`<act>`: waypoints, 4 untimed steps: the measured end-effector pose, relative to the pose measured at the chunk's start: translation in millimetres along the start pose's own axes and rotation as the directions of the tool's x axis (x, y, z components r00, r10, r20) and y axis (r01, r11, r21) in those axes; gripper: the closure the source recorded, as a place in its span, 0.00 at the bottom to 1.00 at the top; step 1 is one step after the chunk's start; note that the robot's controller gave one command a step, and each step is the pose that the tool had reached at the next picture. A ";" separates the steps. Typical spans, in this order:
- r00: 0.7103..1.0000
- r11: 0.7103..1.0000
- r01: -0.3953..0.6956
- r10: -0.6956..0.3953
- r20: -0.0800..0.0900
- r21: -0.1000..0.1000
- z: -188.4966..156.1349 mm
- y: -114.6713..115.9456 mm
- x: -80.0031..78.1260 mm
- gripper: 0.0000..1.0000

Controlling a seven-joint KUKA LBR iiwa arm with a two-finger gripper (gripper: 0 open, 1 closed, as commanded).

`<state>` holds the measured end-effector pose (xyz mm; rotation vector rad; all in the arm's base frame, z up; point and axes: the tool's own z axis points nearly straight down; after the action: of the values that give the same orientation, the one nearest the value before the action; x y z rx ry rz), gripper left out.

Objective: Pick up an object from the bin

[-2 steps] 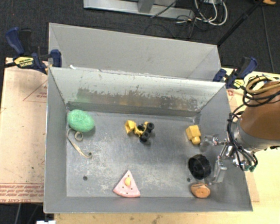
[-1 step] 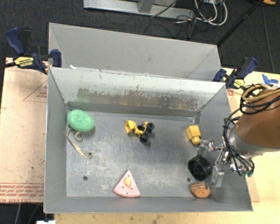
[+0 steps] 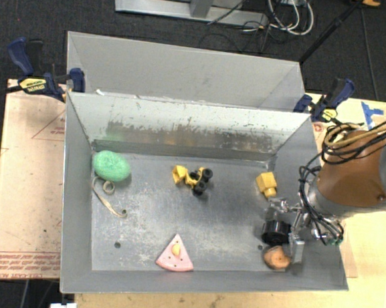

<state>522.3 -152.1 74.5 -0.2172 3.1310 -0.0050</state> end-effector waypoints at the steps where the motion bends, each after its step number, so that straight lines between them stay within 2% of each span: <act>1: 0.986 0.986 0.169 -0.169 0.007 -0.001 0.6 3.2 8.3 1.00; 2: 0.985 0.985 0.170 -0.170 0.008 0.000 0.5 3.4 8.1 1.00; 3: 0.986 0.986 0.166 -0.166 0.004 -0.003 -1.6 -2.7 -29.0 1.00; 4: 0.986 0.986 0.167 -0.167 0.002 -0.005 -6.7 3.9 -31.3 1.00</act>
Offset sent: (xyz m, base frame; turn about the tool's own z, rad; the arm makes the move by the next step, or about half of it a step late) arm 0.0000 0.0000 0.0000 0.0000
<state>552.7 -143.9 81.2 -0.4781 3.1013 0.0022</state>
